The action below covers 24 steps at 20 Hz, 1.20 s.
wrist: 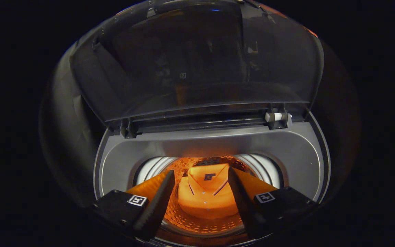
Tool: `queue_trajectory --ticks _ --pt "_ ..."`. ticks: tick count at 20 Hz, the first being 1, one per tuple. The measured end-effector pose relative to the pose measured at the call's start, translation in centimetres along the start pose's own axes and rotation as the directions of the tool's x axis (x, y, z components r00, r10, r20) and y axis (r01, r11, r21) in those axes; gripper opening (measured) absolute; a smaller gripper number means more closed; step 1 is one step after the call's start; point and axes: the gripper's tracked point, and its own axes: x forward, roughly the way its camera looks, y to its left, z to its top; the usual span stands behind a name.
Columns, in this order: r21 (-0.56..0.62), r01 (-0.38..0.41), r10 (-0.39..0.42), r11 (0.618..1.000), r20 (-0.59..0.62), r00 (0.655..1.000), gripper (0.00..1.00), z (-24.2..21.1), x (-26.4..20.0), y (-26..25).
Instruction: Put the clothes into the washing machine and then close the washing machine lid.
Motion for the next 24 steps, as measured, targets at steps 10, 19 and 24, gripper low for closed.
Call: queue_trajectory --ticks 10,19,24 --pt "-0.027 -0.011 0.012 1.000 0.040 0.999 0.99 0.5 -2.4 -0.2" --pt "-0.007 -0.130 0.128 0.991 0.258 0.958 0.98 6.7 -13.1 2.0" --pt "-0.065 -0.131 0.146 0.989 0.378 0.914 0.98 12.9 -18.2 2.5"
